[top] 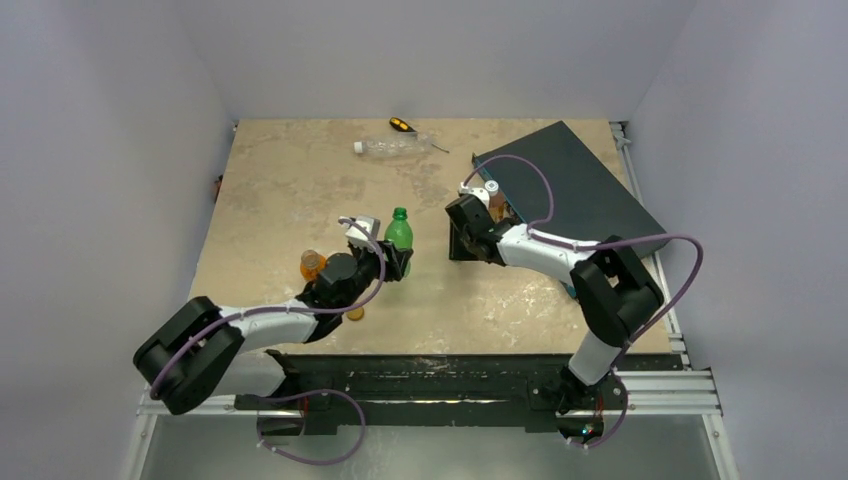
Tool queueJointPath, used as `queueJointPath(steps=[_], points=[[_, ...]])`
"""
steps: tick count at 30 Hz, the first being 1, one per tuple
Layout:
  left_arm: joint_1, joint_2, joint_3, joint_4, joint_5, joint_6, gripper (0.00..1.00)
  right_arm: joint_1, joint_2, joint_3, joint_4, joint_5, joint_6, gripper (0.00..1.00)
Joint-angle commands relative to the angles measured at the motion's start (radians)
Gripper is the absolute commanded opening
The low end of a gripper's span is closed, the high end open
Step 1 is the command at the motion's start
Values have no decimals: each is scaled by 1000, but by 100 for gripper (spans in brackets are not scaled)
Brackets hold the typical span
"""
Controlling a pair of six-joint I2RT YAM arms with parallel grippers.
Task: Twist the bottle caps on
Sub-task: Place the plastic bottle at the center of the board.
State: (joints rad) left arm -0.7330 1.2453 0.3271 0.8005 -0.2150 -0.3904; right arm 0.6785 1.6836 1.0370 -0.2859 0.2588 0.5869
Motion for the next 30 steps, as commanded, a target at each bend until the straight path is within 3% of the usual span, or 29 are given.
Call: queueJointPath(steps=[1,5,8,9,10,11,13,21,30], points=[[5,82,3,80,67,-67,0,0,54,18,101,59,22,37],[5,114,28,6,91,-63,4,-3,105,12,114,66,41,28],[6,117,78,-142,68,-60,33,-6,111,-4,124,45,50,14],[5,116,90,-178,62,-58,46,-7,100,-11,128,37,53,10],[6,112,101,-213,53,-59,67,-11,83,-19,130,24,55,7],[6,106,107,-225,55,-52,78,-18,66,-28,134,1,55,3],[5,97,125,-251,61,-42,88,-35,27,-46,144,-58,51,0],[26,14,219,-354,132,24,96,-96,-202,-119,164,-267,48,0],[116,-120,183,-97,593,80,91,-286,-349,-230,494,-938,204,0]])
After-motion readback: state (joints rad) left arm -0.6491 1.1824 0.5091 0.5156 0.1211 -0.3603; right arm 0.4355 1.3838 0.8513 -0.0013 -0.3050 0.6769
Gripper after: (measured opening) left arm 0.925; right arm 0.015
